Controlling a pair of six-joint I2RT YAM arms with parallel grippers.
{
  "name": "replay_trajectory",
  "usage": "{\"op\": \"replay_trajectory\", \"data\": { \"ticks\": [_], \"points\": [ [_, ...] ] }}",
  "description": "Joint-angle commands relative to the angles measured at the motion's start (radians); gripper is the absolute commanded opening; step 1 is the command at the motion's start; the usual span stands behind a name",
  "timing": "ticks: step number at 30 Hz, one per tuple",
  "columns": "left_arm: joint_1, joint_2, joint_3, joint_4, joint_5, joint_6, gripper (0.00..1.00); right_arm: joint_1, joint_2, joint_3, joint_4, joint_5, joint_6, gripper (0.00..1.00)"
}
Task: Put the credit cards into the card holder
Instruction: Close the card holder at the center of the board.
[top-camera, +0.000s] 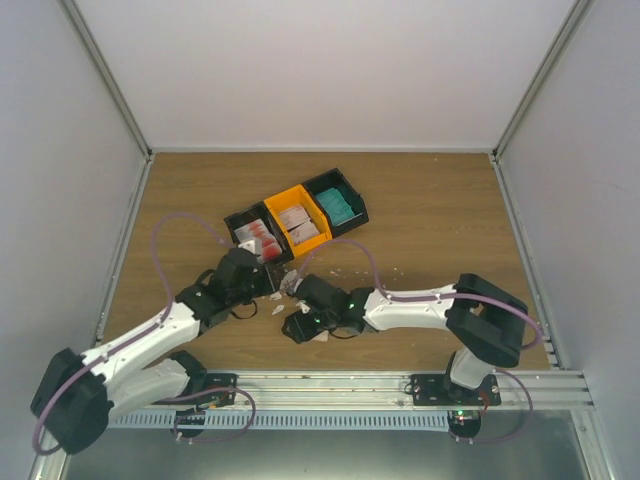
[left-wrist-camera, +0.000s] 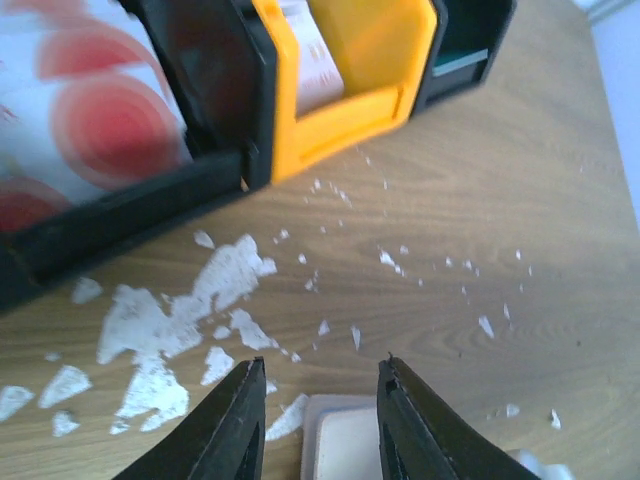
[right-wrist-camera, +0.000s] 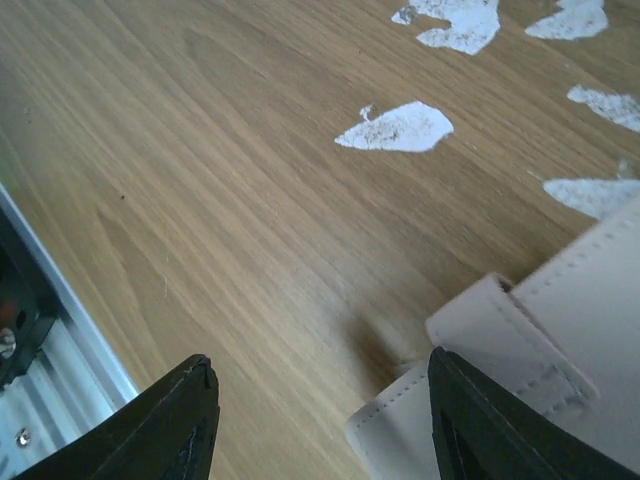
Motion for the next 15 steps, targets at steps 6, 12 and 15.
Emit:
{"op": "replay_trajectory", "data": {
  "ticks": [6,12,15],
  "points": [
    [0.053,-0.118,-0.036,-0.084,-0.104,-0.027,0.36,0.035,0.119,0.100,-0.041,-0.017,-0.101,0.62],
    [0.063,-0.108,-0.039,-0.064,-0.080,-0.023,0.37,0.043,0.102,0.082,-0.020,-0.071,-0.129,0.66],
    [0.067,-0.101,-0.032,-0.066,-0.074,-0.014,0.39,0.043,0.101,0.076,-0.027,-0.061,-0.124,0.67]
  ]
}}
